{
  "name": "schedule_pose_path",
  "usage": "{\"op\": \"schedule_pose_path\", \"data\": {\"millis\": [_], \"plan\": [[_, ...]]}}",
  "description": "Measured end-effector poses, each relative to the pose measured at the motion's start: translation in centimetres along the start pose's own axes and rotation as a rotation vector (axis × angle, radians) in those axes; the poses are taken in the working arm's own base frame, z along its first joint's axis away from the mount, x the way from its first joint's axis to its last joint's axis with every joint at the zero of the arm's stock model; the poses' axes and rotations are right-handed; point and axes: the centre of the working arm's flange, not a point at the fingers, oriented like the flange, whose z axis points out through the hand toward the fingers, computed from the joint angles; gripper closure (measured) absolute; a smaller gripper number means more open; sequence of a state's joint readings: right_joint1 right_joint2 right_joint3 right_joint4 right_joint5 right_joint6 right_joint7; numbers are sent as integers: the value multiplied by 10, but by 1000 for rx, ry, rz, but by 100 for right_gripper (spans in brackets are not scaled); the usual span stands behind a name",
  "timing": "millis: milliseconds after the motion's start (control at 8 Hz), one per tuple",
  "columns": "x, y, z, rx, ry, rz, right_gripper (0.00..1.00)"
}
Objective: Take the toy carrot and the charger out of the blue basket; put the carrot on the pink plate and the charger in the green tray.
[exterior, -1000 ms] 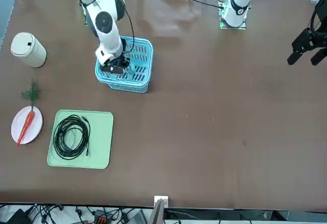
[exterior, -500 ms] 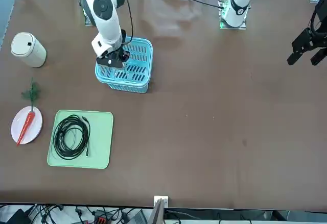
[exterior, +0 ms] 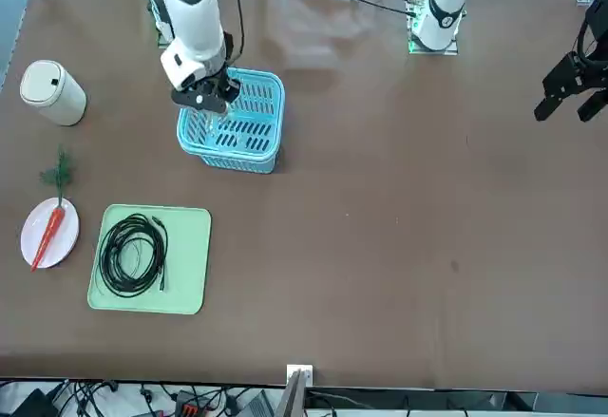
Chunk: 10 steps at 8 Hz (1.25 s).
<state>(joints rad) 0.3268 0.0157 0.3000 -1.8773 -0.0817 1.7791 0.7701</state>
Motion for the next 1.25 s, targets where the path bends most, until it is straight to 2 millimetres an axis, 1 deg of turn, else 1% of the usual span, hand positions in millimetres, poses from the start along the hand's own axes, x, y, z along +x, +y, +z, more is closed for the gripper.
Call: {"op": "schedule_pose_path", "data": {"millis": [125, 250, 375, 500, 625, 750, 1000, 1125, 1250], "plan": [[5, 3, -20, 11, 18, 9, 96], [14, 11, -37, 14, 49, 14, 96], [29, 27, -47, 4, 80, 5, 96], [49, 48, -50, -6, 93, -7, 96], [72, 74, -46, -11, 87, -19, 96], [96, 100, -38, -13, 70, -31, 96], [141, 149, -12, -7, 32, -51, 96], [160, 166, 4, 2, 23, -63, 96], [177, 172, 21, 10, 27, -87, 95]]}}
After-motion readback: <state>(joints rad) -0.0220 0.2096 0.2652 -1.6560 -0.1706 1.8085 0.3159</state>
